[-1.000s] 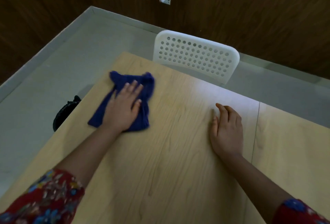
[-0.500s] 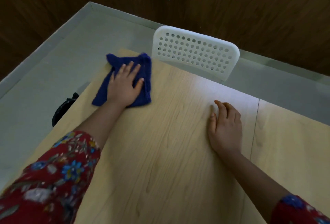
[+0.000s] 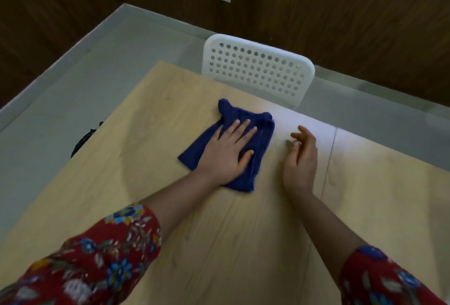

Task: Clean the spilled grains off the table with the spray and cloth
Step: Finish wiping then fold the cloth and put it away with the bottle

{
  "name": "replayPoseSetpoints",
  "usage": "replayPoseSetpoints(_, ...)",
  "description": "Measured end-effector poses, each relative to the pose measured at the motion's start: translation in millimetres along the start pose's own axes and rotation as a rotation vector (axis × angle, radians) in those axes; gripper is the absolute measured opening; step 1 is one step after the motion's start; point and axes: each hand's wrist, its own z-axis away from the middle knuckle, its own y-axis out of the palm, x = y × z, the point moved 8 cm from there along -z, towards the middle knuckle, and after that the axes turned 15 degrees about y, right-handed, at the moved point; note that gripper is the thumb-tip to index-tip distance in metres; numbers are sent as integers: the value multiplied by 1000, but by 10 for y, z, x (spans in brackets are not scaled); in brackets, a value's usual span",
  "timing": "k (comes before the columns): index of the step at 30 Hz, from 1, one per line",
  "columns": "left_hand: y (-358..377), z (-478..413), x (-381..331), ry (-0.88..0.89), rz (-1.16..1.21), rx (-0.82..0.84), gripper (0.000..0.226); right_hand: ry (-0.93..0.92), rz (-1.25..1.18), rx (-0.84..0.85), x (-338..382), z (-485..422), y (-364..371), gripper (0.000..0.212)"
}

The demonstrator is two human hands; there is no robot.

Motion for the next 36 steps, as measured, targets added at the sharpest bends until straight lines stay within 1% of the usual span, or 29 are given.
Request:
replayPoseSetpoints(1,28,101,-31,8,16,13,59,40,-108,-50,-33,6,-97,37)
replayPoseSetpoints(2,22,170,3,-28,25,12,58,85,-184,-137,-126,65,-276,39)
replayPoseSetpoints(4,-26,165,164,-178,4,-8,55,164,-275,-327,-384,233,-685,42)
replayPoseSetpoints(5,-39,108,231,-257,-7,-12,54,181,-298,-381,-523,328,-829,41)
replayPoseSetpoints(7,-44,-107,193,-366,-23,-29,54,150,-337,-394,-673,481,-981,36)
replayPoseSetpoints(8,-14,-258,87,-373,-18,-27,55,119,-364,-389,-669,508,-991,35)
replayPoseSetpoints(10,77,-556,-328,-279,17,-21,56,86,-401,-398,-637,488,-990,36)
replayPoseSetpoints(12,202,-654,-900,-96,37,20,56,71,-422,-402,-605,471,-977,38)
replayPoseSetpoints(14,324,-441,-1401,120,27,58,57,40,-481,-416,-639,496,-1048,38)
replayPoseSetpoints(15,353,-277,-1482,189,23,62,57,33,-513,-420,-664,499,-1080,38)
replayPoseSetpoints(16,356,-140,-1431,208,27,67,57,31,-536,-414,-678,489,-1092,39)
replayPoseSetpoints(17,335,-65,-1288,179,18,56,57,33,-547,-399,-674,477,-1081,39)
replayPoseSetpoints(18,302,-39,-1107,104,-1,35,56,36,-553,-380,-668,472,-1076,40)
replayPoseSetpoints(20,229,-123,-753,-112,-21,25,55,53,-580,-356,-656,470,-1046,42)
replayPoseSetpoints(21,204,-233,-705,-181,-15,17,55,59,-598,-352,-666,466,-1049,42)
replayPoseSetpoints(22,211,-348,-787,-199,-4,16,56,62,-614,-354,-674,482,-1064,42)
replayPoseSetpoints(23,230,-463,-948,-164,1,23,56,65,-635,-365,-677,475,-1076,42)
replayPoseSetpoints(26,433,-481,-1599,102,4,64,58,80,-671,-396,-724,489,-1113,44)
replayPoseSetpoints(28,475,-214,-1786,182,23,57,59,103,-615,-338,-728,504,-1044,45)
replayPoseSetpoints(29,468,-41,-1783,189,37,55,58,90,-530,-301,-707,511,-986,45)
replayPoseSetpoints(31,418,289,-1608,168,27,31,57,-9,-245,-197,-546,546,-806,46)
replayPoseSetpoints(33,318,492,-1159,83,-15,6,57,-203,28,-61,-343,636,-574,47)
replayPoseSetpoints(34,252,566,-852,3,-35,4,58,-285,110,3,-260,722,-450,47)
replayPoseSetpoints(35,169,578,-538,-84,-47,3,57,-319,155,46,-223,786,-365,48)
replayPoseSetpoints(36,102,546,-272,-169,-46,4,56,-300,178,71,-236,834,-327,49)
